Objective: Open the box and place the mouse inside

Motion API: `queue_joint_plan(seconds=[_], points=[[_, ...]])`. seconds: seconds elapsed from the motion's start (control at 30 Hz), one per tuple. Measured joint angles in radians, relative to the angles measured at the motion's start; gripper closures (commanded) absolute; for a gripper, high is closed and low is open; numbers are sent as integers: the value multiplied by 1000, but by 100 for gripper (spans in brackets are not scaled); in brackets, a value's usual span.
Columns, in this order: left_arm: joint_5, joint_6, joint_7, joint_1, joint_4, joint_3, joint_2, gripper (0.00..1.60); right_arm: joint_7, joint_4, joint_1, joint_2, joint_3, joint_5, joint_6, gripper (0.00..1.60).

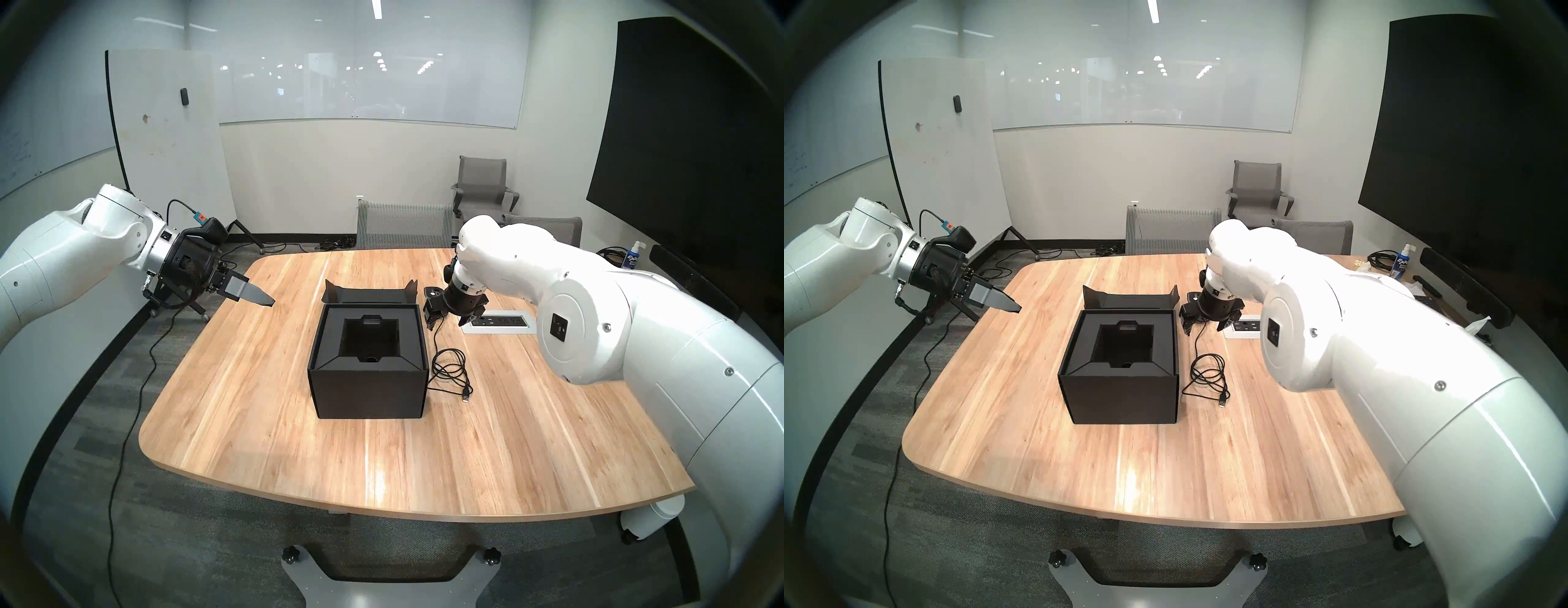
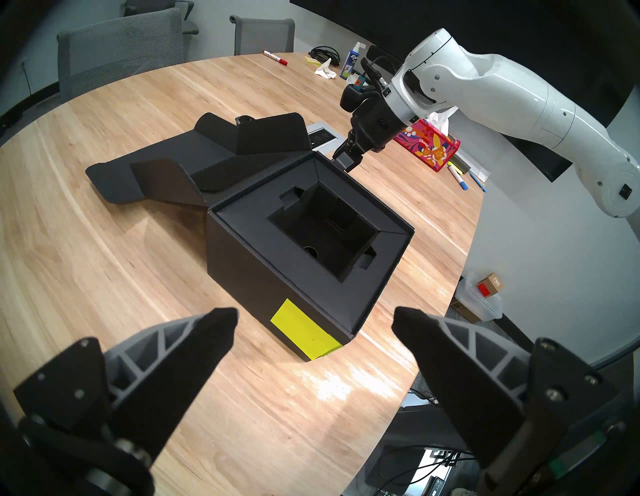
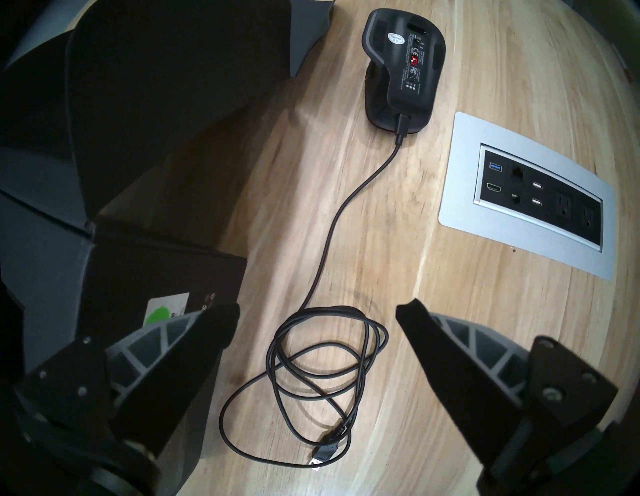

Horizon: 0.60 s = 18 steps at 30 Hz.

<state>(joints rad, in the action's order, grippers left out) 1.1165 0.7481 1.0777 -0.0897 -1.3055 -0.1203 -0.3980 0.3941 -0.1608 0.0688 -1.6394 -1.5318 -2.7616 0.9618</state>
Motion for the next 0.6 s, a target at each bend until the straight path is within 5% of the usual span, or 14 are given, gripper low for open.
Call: queue_joint_plan(seconds=[0.6], points=[[2, -1, 1, 0, -1, 1, 0, 0, -56, 16, 36, -7, 44, -23, -26, 0]])
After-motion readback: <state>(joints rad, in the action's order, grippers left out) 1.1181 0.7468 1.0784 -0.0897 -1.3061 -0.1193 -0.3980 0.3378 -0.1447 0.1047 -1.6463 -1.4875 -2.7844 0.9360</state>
